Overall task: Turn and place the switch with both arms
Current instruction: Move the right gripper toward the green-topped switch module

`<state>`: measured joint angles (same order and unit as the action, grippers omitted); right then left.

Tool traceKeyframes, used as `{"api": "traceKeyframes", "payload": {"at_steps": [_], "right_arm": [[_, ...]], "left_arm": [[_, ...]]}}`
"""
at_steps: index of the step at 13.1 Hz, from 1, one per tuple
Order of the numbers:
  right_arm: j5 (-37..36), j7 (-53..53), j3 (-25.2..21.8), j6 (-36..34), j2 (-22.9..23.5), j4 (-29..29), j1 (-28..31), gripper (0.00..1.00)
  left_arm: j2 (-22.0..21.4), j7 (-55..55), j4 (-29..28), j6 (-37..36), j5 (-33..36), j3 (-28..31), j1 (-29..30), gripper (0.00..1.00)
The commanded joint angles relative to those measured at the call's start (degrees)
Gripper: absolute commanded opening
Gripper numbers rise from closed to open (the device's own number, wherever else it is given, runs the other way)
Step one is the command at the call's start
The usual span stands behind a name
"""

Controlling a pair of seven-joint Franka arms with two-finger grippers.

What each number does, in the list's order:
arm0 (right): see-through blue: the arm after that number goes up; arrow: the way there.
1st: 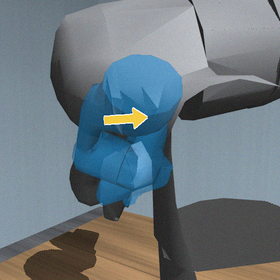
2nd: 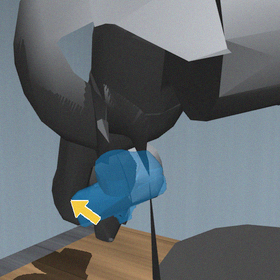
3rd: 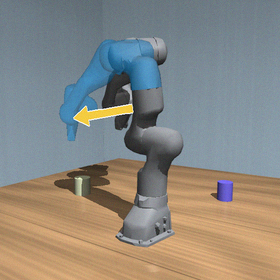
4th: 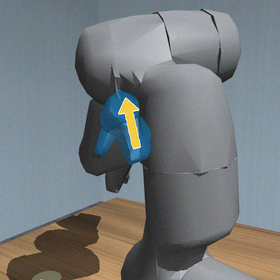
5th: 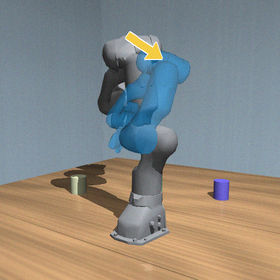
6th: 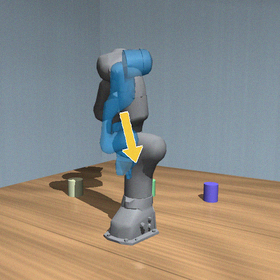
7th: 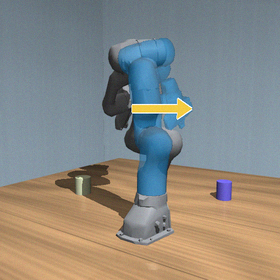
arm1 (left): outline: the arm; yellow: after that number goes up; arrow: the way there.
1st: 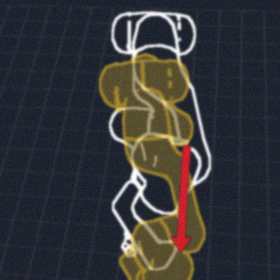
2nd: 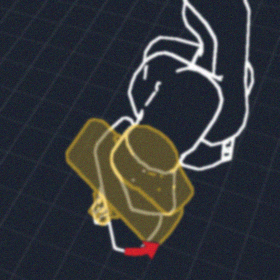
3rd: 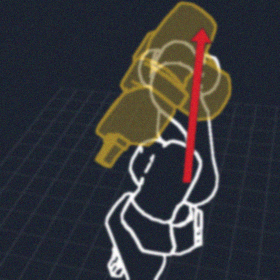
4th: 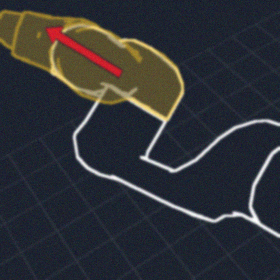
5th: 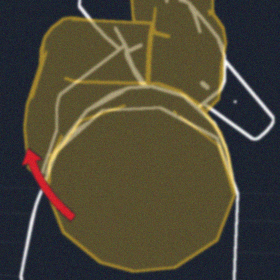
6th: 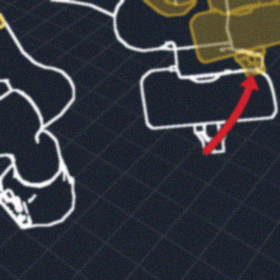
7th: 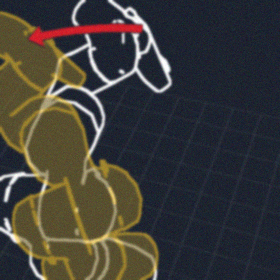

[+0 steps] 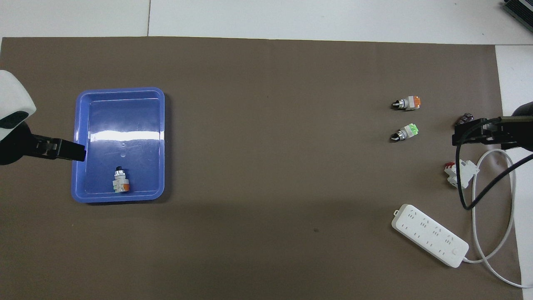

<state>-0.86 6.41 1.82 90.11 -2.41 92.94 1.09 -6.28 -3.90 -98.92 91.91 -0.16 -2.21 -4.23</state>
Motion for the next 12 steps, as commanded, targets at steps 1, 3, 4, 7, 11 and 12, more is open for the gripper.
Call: {"api": "traceKeyframes", "payload": {"at_steps": [1, 3, 4, 7, 11, 12], "right_arm": [[-0.02, -1.40, 0.38, -0.28, -0.14, 0.14, 0.85, 1.00], [-0.11, -2.18, 0.38, -0.19, -0.14, 0.05, 0.85, 1.00], [-0.11, -2.88, 0.38, -0.11, -0.14, 0.05, 0.85, 1.00], [-0.02, -3.68, 0.38, 0.07, -0.14, 0.14, 0.93, 1.00], [-0.02, -14.11, 0.29, 0.25, -0.14, 0.23, 0.93, 1.00], [-0.02, -17.36, 0.29, 0.51, -0.14, 0.40, 1.02, 1.00]], "left_arm": [[-2.33, 0.12, -2.85, 1.79, 1.04, 0.28, -0.69, 1.00], [-2.34, 0.03, -2.85, 2.05, 1.04, 0.28, -0.34, 1.00], [-2.34, 0.03, -2.94, 1.61, 1.04, 0.28, -0.17, 1.00], [-2.34, 0.38, -2.85, 1.08, 1.04, 0.28, -0.78, 1.00], [-2.42, 0.20, -2.85, 0.38, 1.04, 0.02, -0.78, 1.00], [-2.42, 0.46, -2.85, 0.20, 0.95, -0.68, -1.13, 1.00]]}}
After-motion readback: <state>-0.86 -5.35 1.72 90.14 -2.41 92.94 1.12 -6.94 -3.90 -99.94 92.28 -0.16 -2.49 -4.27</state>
